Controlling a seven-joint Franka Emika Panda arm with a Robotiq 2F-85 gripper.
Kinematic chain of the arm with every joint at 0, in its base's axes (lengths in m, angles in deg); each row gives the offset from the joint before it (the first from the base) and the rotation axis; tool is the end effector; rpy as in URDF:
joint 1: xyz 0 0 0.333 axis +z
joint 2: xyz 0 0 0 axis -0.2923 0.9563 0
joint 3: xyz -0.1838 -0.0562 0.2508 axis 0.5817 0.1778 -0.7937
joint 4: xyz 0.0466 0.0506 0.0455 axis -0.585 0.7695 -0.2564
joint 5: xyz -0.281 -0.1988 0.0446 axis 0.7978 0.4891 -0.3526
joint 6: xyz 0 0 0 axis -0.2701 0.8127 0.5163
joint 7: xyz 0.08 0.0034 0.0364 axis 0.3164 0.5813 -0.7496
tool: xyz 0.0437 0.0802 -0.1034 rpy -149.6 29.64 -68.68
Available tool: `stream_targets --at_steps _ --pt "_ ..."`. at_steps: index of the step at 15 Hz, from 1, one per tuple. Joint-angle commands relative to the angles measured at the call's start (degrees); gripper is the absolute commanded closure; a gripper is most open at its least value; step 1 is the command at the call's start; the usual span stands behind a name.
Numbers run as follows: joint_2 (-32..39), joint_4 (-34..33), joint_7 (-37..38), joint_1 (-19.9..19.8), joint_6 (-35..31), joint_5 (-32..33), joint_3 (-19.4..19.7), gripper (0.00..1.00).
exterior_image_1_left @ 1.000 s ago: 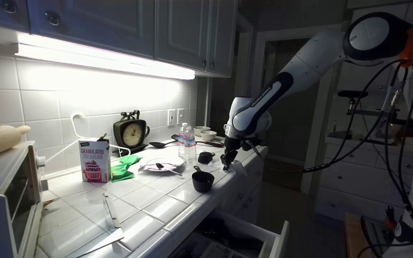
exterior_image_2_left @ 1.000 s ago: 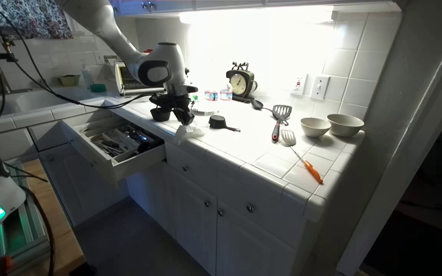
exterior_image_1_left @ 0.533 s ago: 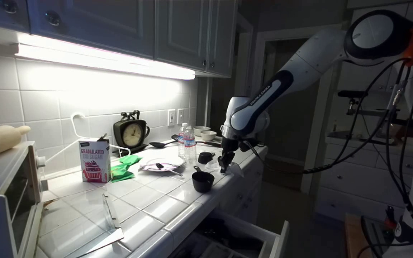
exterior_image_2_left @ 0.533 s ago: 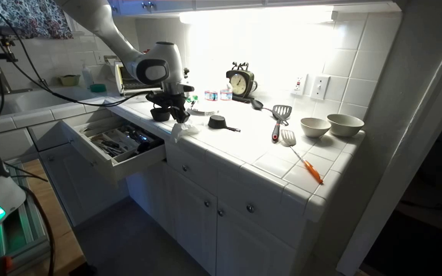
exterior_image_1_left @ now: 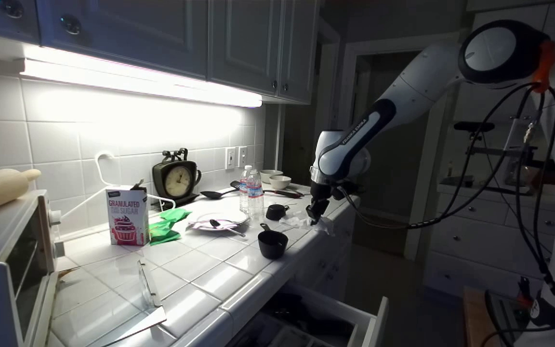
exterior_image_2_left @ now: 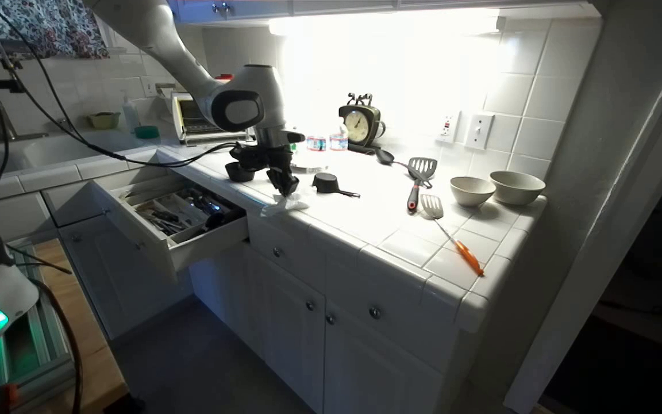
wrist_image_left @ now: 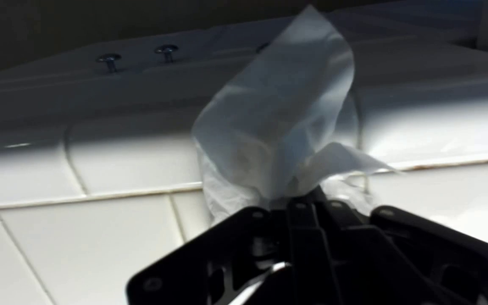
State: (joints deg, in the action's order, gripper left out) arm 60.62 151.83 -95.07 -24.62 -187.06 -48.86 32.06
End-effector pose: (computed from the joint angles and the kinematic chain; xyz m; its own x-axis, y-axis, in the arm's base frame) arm 0.5659 -0.1468 0.2596 0.9844 -0.0897 0.1514 -0.1021 -0.9918 0.0766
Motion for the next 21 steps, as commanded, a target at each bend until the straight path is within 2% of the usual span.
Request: stream_targets --at_steps 1,5,15,21 --pt "1.1 -1.3 2.7 -0.4 -0.2 3.4 2.7 1.00" --pt "0.8 -0.8 3.5 0.1 0.0 3.7 2.8 1.00" --pt "-1.3 1.2 2.3 4.5 0.8 2.0 -4.6 1.00" --pt "-0.9 0.6 2.5 5.2 -0.1 2.2 -5.8 1.00"
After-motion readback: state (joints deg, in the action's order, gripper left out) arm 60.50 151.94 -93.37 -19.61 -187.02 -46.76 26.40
